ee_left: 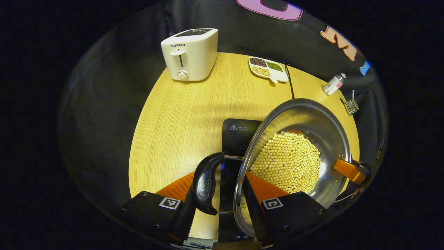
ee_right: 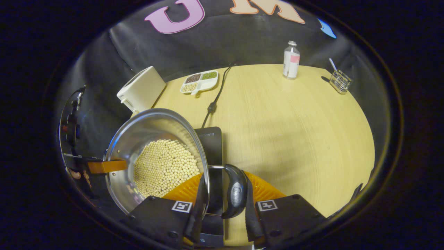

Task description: First push the handle of the pot to place it horizontally, then grasp the pot with both hands and set it on the induction cooktop.

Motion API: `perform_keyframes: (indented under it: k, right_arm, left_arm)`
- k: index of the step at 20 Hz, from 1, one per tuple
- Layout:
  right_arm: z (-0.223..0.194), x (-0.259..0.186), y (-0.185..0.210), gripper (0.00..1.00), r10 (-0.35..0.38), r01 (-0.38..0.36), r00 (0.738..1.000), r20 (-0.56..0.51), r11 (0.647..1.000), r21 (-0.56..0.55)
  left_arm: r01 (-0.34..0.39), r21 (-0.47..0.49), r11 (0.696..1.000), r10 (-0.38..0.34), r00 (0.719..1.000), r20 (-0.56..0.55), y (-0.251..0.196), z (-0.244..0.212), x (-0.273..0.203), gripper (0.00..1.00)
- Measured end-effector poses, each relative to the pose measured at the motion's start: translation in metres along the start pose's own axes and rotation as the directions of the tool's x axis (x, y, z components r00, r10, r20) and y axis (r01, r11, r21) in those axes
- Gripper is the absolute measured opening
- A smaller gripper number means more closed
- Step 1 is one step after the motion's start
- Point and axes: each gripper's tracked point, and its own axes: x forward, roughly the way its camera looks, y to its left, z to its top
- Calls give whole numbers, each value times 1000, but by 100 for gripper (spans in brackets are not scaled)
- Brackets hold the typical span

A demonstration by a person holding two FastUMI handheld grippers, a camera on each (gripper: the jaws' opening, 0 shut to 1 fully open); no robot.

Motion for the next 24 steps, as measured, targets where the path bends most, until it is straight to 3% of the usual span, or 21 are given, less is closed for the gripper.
perform_keyframes:
  k: [18,19,20,24]
  right_arm:
    - [1,-2,0,48,-11,11,1000,1,1000,5]
    - [0,-2,0,53,-11,11,1000,0,1000,4]
    - [0,-2,0,48,-10,10,1000,-1,1000,4]
    - [0,-3,-1,50,-12,12,1000,4,1000,9]
  left_arm:
    - [17,19,1000,-17,1000,-6,-2,-1,6,74]
    - [18,24,1000,-17,1000,-6,-1,-1,6,72]
    - [19,28,999,-18,1000,-7,-1,0,5,73]
    - [21,34,999,-21,1000,-7,-2,-1,5,73]
